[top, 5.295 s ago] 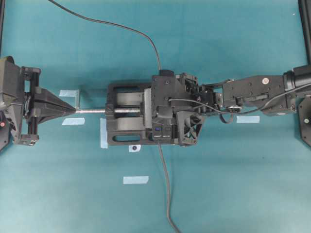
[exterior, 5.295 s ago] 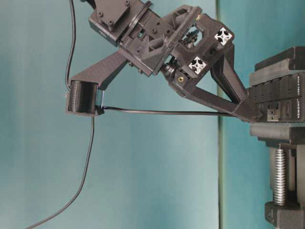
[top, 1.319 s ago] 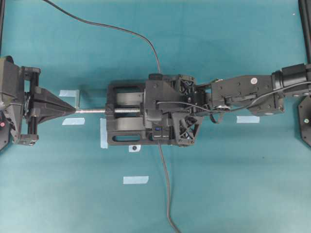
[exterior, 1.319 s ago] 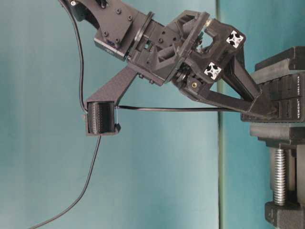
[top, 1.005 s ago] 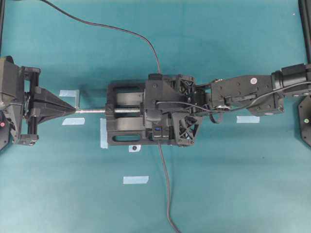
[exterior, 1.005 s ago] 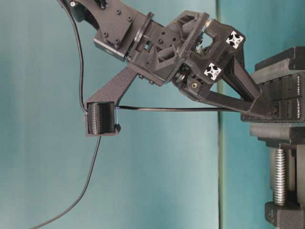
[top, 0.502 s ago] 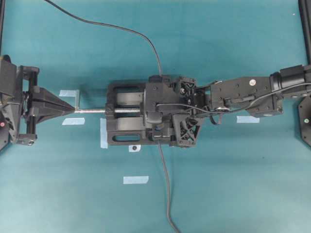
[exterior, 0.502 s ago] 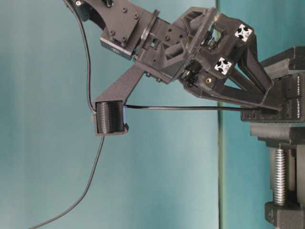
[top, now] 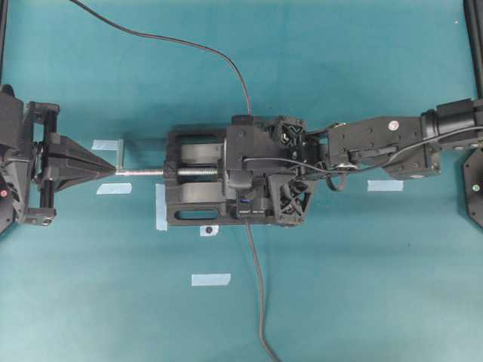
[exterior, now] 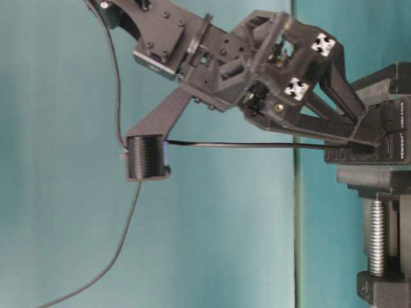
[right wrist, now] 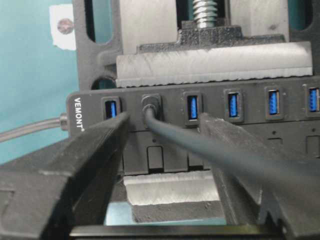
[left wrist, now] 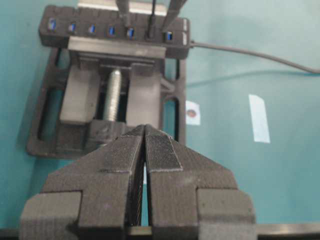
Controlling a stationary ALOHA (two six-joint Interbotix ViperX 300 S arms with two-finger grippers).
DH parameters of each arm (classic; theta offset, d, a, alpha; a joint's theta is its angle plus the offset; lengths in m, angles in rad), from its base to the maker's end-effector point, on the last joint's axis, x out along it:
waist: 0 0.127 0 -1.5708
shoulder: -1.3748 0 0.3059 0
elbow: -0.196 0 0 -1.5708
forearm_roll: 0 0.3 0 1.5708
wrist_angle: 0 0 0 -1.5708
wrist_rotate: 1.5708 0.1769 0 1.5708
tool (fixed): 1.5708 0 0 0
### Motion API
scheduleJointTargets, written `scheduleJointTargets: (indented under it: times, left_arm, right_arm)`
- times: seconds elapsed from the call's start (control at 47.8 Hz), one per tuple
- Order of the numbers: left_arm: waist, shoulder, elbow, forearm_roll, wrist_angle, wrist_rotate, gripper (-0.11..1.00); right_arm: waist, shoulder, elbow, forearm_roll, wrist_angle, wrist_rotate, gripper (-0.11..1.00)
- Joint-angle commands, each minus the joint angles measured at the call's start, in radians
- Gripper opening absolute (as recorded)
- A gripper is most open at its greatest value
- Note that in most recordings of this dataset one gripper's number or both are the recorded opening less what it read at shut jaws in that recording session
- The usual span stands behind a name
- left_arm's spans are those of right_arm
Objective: Insert the USB into the second port from the front of the fixed hub.
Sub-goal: 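Open the right gripper and lift it off the inserted plug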
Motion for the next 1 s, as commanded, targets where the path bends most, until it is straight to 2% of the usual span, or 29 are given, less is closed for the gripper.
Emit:
scheduleJointTargets:
  times: [0.0, 0.481, 0.984]
  left_arm:
    - [0.002, 0.002, -0.011, 0.003, -0.009, -0.002, 0.00]
    - [0.000, 0.002, -0.011, 0.003, -0.009, -0.002, 0.00]
    - [0.002, 0.002, -0.014, 0.003, -0.009, -0.002, 0.00]
  right_arm:
    - [-0.002, -0.046, -0.006, 0.002, -0.003, 0.009, 0.78]
    - [-0.002, -0.129, 0.038, 0.002, -0.008, 0.011, 0.78]
    - [-0.006, -0.250, 0.143, 0.002, -0.069, 0.035, 0.78]
